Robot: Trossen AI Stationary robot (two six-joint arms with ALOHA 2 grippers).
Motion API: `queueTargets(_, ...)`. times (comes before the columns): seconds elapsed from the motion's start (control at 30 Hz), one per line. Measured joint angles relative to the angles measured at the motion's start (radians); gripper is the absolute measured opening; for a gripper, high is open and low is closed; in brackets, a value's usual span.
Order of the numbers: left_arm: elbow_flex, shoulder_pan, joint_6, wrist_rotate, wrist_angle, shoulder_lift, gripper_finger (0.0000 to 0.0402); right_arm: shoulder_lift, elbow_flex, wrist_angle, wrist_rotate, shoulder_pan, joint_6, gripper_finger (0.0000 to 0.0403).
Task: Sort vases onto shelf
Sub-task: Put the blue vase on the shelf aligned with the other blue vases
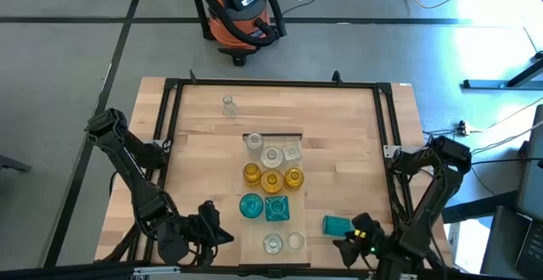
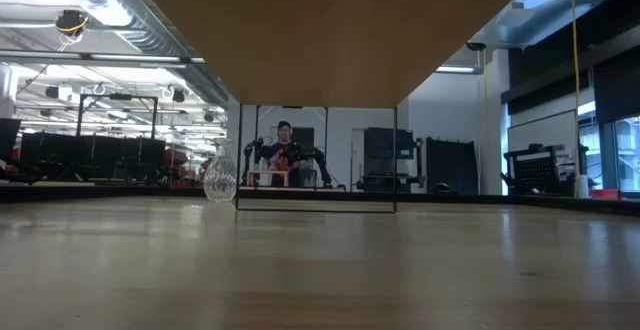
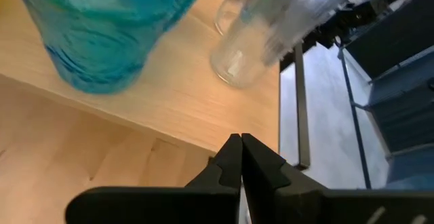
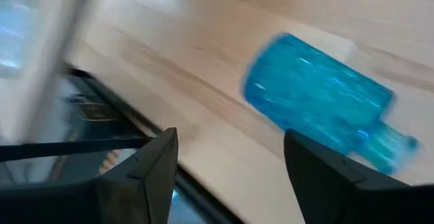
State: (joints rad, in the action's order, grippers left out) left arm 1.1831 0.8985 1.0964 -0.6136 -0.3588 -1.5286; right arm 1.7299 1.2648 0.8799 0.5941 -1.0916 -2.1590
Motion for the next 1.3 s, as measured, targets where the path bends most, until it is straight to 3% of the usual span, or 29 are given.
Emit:
queueTargets(0.17,0.0,0.0,-0.009,0.006,0.009,0.0,0.0,-0.077,0.001,0.006,0.163,-0.001,0.114,0.0227)
queueTargets(0.23,0.0,-0.005,-0.026,0.004,0.008,0.0,0.0,-0.112,0.002,0.056,0.151,0.013,0.249,0.0229)
queueTargets(0.47,0.0,-0.049,-0.07,0.035,0.012,0.0,0.0,-0.122,0.002,0.141,-0.246,0.181,0.853,0.0229)
queueTargets(0.6,0.0,-0.063,-0.07,0.056,0.017,0.0,0.0,-0.1,-0.002,0.144,-0.376,0.251,1.04,0.023)
queueTargets(0.73,0.0,-0.062,-0.061,0.057,0.019,0.0,0.0,-0.09,-0.062,0.095,-0.52,0.292,1.118,0.0241)
queueTargets(0.83,0.0,-0.054,-0.054,0.058,0.023,0.0,0.0,-0.081,-0.128,0.012,-0.606,0.297,1.155,0.0275)
queueTargets(1.07,0.0,-0.024,-0.027,0.056,0.024,0.0,0.0,-0.082,-0.26,-0.213,-0.59,0.297,1.169,0.0354)
queueTargets(1.17,0.0,-0.024,-0.024,0.056,0.024,0.0,0.0,-0.077,-0.32,-0.316,-0.564,0.309,1.169,0.035)
queueTargets(1.3,0.0,-0.025,-0.001,0.055,0.024,0.0,0.0,-0.059,-0.38,-0.417,-0.568,0.321,1.127,0.0313)
